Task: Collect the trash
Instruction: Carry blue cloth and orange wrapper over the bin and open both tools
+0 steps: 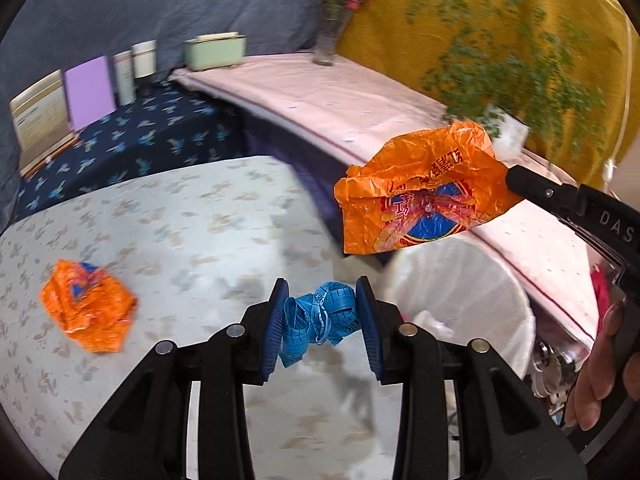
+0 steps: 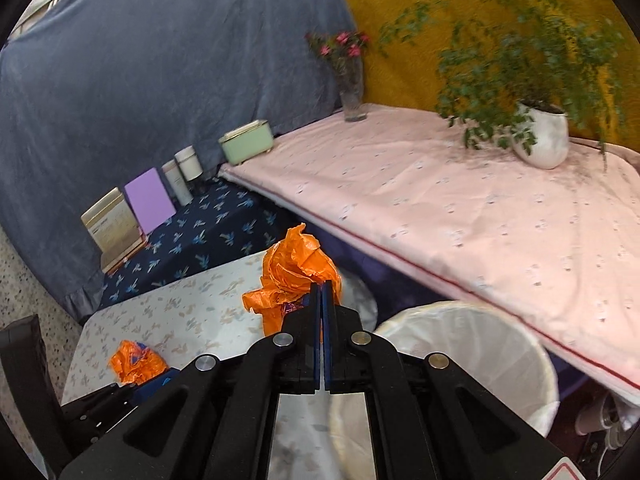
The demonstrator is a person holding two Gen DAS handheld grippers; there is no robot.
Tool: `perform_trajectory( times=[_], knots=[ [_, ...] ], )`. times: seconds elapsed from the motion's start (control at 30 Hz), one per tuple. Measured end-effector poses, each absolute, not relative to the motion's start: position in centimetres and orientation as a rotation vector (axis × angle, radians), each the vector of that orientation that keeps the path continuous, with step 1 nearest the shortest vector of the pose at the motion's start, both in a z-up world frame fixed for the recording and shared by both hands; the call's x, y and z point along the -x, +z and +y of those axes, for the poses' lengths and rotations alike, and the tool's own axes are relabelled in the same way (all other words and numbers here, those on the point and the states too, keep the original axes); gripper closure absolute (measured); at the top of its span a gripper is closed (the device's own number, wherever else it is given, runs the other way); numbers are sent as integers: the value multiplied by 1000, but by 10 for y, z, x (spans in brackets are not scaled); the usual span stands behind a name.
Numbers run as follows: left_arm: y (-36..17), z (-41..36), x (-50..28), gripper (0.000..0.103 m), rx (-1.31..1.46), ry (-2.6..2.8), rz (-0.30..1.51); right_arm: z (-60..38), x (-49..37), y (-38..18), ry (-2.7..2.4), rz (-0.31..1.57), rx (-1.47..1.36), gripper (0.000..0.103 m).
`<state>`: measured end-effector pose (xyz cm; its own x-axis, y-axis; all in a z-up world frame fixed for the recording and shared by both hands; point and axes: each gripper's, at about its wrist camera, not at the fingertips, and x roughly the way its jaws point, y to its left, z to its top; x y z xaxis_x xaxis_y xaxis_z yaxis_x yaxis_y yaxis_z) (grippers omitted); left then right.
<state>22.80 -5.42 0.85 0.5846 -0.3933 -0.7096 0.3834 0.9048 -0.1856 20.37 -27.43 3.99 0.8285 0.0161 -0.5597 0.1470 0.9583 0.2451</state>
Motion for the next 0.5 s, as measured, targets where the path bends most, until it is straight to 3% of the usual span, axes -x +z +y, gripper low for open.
perform_trajectory(
  times=[0.5],
  knots=[
    [9,-146,-191,70,-65,-601,847,-348,-142,41,-218,570,-307,102]
  ],
)
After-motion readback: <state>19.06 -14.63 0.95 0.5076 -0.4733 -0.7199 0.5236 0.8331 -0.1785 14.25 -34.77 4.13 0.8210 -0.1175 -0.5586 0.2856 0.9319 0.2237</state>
